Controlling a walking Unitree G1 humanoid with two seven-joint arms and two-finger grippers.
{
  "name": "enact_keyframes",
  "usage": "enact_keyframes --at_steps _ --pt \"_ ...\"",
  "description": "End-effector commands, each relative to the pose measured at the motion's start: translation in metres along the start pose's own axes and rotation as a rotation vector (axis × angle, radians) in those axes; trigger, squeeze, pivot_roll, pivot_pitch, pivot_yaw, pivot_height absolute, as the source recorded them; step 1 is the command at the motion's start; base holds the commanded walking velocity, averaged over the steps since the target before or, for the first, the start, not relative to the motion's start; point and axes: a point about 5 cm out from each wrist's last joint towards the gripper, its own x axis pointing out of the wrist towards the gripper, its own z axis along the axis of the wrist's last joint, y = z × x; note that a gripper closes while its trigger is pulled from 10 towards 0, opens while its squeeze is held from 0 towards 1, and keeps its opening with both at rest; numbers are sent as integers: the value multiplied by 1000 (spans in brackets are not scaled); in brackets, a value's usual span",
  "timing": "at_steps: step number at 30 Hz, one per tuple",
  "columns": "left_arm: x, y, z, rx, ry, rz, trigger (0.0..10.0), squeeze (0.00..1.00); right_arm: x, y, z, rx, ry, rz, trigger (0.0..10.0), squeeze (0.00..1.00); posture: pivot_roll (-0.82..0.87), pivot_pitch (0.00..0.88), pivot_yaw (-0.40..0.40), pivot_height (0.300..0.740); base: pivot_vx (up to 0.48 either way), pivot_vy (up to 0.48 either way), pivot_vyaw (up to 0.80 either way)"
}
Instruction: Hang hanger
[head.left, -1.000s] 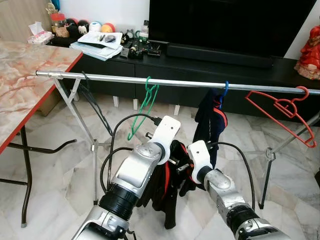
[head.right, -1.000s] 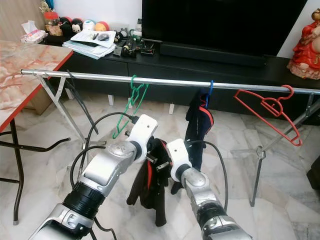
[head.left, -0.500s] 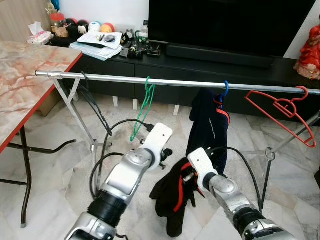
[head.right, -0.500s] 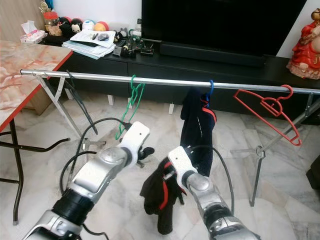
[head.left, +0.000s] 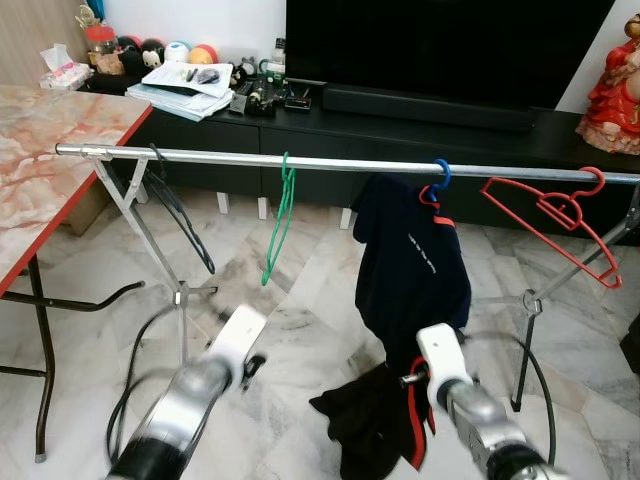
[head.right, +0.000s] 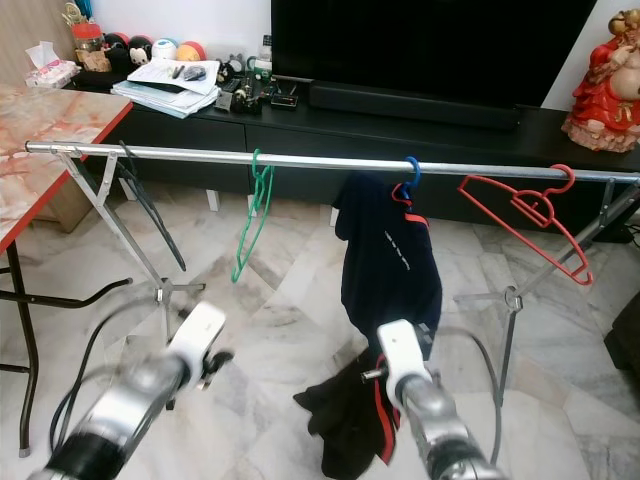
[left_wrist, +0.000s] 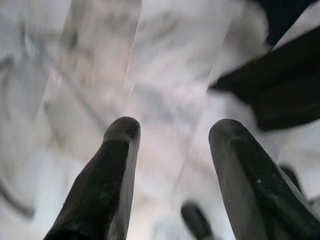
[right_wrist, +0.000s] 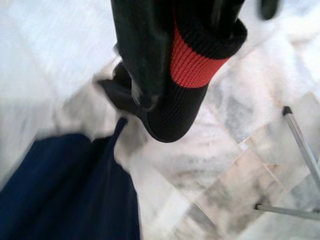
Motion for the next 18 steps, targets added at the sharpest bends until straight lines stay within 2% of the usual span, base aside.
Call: enact_keyframes --at_steps 1,4,5,6,7,9,10,12,14,18 --pt "-1 0 -24 -18 37 17 10000 0 -3 -7 -10 114 12 -34 10000 0 69 82 -80 721 0 0 0" --pt "-11 -7 -81 -43 184 28 10000 0 -9 -16 -33 221 47 -94 10000 0 55 71 -68 721 0 0 0" --pt "-20 -13 -107 -102 247 30 10000 0 -13 -20 -48 260 75 -111 10000 0 53 63 -62 721 0 0 0" --pt "-20 -13 -107 -102 247 30 10000 0 -13 -20 -48 260 75 -111 10000 0 53 63 -62 721 0 0 0" --pt "-28 -20 -128 -156 300 30 10000 0 -18 -22 -62 283 106 -124 10000 0 53 55 -58 721 0 0 0" --pt "-41 -31 -156 -241 381 41 10000 0 -25 -24 -83 287 155 -133 10000 0 45 38 -47 721 0 0 0" --pt "-41 -31 -156 -241 381 41 10000 0 -25 -24 -83 287 155 -133 10000 0 45 38 -47 721 0 0 0" --pt "-49 -37 -169 -289 427 50 10000 0 -29 -24 -94 276 192 -143 10000 0 43 33 -45 721 0 0 0" --pt "-58 -44 -183 -302 478 55 10000 0 -36 -25 -110 274 232 -158 10000 0 40 21 -40 721 0 0 0" --pt "-60 -47 -187 -339 478 60 10000 0 -39 -25 -117 294 234 -164 10000 0 51 13 -37 721 0 0 0"
